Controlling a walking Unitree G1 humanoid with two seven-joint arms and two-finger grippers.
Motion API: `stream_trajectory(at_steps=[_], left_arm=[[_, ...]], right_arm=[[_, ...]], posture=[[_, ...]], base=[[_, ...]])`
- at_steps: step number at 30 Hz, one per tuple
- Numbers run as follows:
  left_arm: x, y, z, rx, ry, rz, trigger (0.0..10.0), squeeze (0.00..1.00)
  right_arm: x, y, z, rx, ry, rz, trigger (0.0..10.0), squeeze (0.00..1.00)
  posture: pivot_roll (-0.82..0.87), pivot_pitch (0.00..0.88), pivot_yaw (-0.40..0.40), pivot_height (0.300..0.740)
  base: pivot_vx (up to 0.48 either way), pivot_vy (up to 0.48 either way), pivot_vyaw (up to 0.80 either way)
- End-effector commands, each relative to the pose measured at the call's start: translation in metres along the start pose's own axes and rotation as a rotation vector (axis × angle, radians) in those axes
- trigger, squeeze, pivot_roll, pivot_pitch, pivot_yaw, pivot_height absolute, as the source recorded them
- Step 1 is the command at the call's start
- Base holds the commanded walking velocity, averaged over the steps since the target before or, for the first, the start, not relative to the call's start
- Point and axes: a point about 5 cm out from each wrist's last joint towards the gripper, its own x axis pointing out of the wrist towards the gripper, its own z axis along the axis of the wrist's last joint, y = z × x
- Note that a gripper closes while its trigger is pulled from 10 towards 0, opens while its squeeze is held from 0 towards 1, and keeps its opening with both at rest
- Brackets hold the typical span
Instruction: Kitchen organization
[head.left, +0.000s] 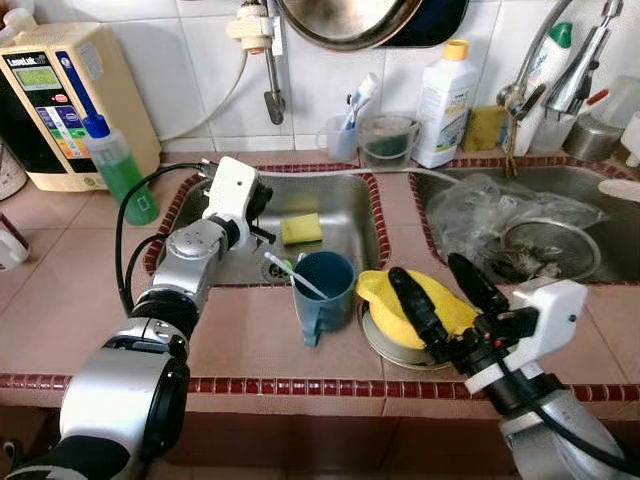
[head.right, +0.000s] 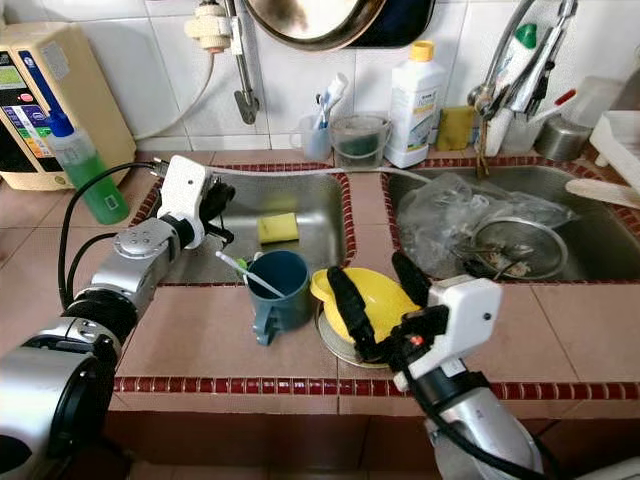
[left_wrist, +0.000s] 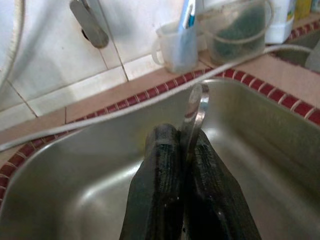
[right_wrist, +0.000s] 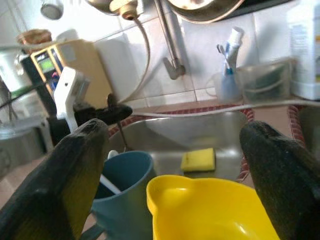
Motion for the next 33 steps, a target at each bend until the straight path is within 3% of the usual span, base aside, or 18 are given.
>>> stream_trajectory(at_steps=[1, 13, 28, 33], left_arm=[[0.002, 0.000, 0.007, 0.034, -0.008, -0.012, 10.0, 0.00], [0.004, -0.004, 0.002, 0.068, 0.040, -0.005, 10.0, 0.00], [0.001, 0.010, -0.001, 0.084, 0.083, 0.058, 10.0, 0.00], [0.001, 0.012, 0.002, 0.086, 0.086, 0.073, 10.0, 0.00]], right_arm=[[0.000, 0.002, 0.009, 0.021, -0.028, 0.002, 10.0, 0.00], [-0.004, -0.002, 0.013, 0.061, 0.015, -0.006, 10.0, 0.00], [-0.006, 0.008, 0.012, 0.069, 0.056, 0.068, 10.0, 0.00], [-0.004, 0.005, 0.020, 0.078, 0.025, 0.065, 10.0, 0.00]], posture=[[-0.22, 0.061, 0.114, 0.740], [-0.24, 0.053, 0.117, 0.740], [-0.24, 0.045, 0.119, 0.740], [-0.25, 0.046, 0.120, 0.740]], base=[[0.000, 0.000, 0.00], [0.000, 0.000, 0.00], [0.000, 0.000, 0.00], [0.000, 0.000, 0.00]])
